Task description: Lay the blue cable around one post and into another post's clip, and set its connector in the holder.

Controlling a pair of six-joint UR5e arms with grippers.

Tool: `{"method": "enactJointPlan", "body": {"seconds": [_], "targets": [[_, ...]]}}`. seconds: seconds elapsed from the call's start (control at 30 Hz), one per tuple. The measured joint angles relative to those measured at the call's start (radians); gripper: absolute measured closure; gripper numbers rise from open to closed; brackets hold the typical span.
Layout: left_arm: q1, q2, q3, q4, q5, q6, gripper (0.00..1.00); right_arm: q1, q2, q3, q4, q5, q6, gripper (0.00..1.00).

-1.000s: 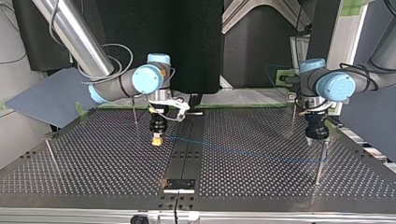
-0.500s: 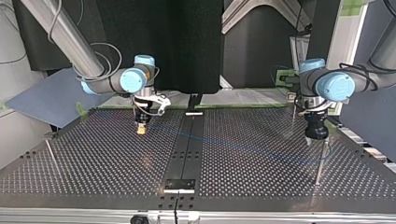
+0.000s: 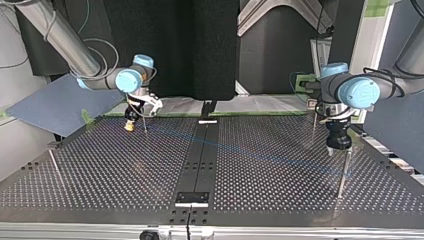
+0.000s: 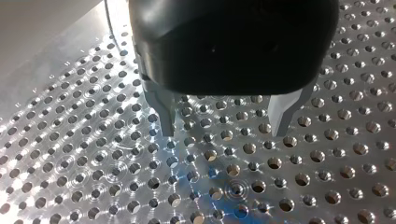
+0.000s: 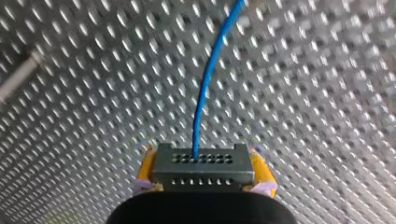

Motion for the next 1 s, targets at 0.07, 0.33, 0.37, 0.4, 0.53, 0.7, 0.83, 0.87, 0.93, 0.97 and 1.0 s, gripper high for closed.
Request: {"method": "enactJointPlan", "body": {"seconds": [0.07, 0.33, 0.37, 0.4, 0.53, 0.7, 0.83, 0.87, 0.93, 0.97, 1.0], "targets": [[0.0, 0.0, 0.0, 0.0, 0.0, 0.001, 0.0, 0.007, -0.016, 0.017, -0.017, 0.017, -0.017, 1.0], [0.0, 0.0, 0.0, 0.0, 0.0, 0.0, 0.0, 0.07, -0.086, 0.088, -0.087, 0.087, -0.075, 1.0], [0.0, 0.0, 0.0, 0.0, 0.0, -0.001, 0.0, 0.077, -0.093, 0.095, -0.095, 0.095, -0.074, 1.0], [0.0, 0.0, 0.0, 0.0, 0.001, -0.001, 0.0, 0.084, -0.101, 0.102, -0.102, 0.101, -0.072, 1.0], [0.0, 0.0, 0.0, 0.0, 0.001, -0.001, 0.0, 0.106, -0.137, 0.138, -0.138, 0.119, -0.059, 1.0], [-0.001, 0.0, 0.0, 0.0, 0.0, -0.002, 0.0, 0.092, -0.144, 0.179, -0.179, 0.141, -0.029, 1.0], [-0.001, 0.0, 0.0, 0.0, 0.001, -0.002, 0.0, 0.063, -0.117, 0.213, -0.213, 0.136, 0.005, 1.0], [-0.001, 0.0, 0.0, 0.0, 0.0, -0.001, 0.0, 0.056, -0.11, 0.221, -0.221, 0.13, 0.012, 1.0], [-0.001, 0.0, 0.0, 0.0, 0.001, -0.001, 0.0, 0.039, -0.093, 0.238, -0.238, 0.116, 0.03, 1.0], [-0.001, 0.0, 0.0, 0.0, 0.001, 0.0, 0.0, 0.031, -0.086, 0.246, -0.246, 0.109, 0.037, 1.0], [-0.001, 0.0, 0.0, 0.0, 0.001, 0.0, 0.0, 0.023, -0.08, 0.253, -0.253, 0.102, 0.045, 1.0]]}}
